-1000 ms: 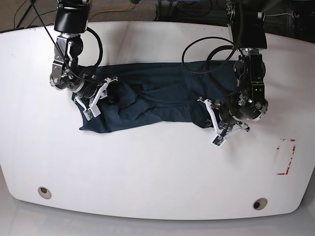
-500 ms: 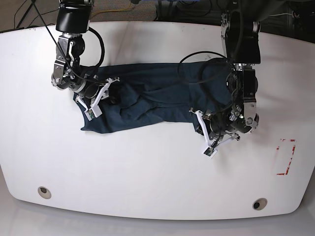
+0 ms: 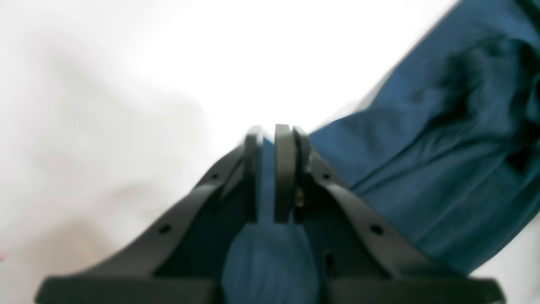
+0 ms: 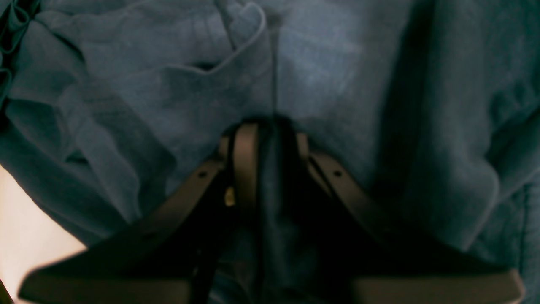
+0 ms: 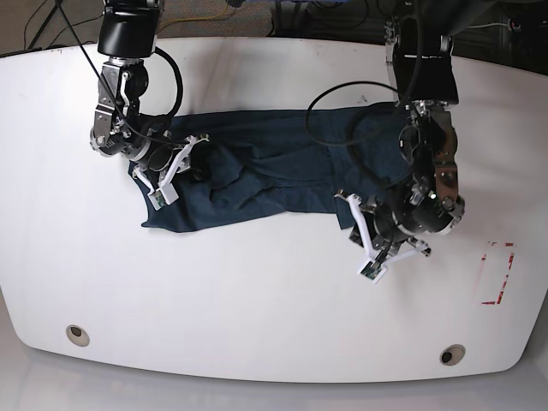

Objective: Layout the t-shirt on the table in an organized manner, then fold the t-shirt properly
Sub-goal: 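Release the folded edge and move the left gripper to the strip end, then grasp both strip ends with both grippers and pull them apart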

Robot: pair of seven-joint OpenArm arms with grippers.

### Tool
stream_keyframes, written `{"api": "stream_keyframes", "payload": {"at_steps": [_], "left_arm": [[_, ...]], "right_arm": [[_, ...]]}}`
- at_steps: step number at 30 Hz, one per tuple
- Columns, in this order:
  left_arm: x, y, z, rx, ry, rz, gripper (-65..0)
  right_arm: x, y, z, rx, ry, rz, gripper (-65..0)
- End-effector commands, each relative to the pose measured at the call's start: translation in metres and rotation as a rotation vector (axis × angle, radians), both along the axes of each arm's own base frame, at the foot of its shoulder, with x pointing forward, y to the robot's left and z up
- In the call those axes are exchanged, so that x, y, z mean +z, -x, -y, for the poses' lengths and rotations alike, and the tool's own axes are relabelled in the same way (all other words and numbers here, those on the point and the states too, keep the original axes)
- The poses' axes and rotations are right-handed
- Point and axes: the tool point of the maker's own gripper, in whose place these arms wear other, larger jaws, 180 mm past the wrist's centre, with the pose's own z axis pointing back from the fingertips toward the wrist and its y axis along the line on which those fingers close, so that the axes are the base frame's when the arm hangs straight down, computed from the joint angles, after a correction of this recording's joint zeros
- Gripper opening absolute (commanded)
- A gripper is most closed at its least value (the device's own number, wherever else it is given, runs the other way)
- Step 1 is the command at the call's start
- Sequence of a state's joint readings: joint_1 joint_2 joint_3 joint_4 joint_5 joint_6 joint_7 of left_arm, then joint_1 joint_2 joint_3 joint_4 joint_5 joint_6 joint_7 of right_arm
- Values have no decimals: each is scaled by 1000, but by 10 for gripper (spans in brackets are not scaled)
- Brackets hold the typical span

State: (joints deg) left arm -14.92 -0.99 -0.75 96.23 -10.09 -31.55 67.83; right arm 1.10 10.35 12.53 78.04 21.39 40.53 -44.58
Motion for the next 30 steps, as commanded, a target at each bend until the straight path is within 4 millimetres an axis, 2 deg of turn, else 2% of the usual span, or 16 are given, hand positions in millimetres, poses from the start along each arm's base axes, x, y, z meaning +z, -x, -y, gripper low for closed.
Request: {"api": "stream_keyframes", "payload": {"at_steps": [1,5,9,12,16,21,27,30], "left_arm": [[10,9,-7,0,-18,45,-606],[-4,33,-18,-34,-66,29,-611],[-21,53,-33,-63,-71,9,-614],[-29,61,-48,-7,-48,1,-614],[-45,70,-64,44,-35,-41,-614],[-52,76,-79,89,-32,-63,-614],[-67,77,-75,89,6,-88,-614],[-83,79,-72,94,42,-121,-614]], "right_arm": [[-13,12,12,18,84,-73,-528],[-10,8,13,17,87,-62,-526],[7,0,11,26,102,-3,-526],[23,-6,9,35,116,47,-526],[30,-6,12,55,157,37,-526],[46,-11,12,69,190,74,-526],[68,-15,7,81,196,135,-526],[80,-15,3,91,176,153,-526]]}}
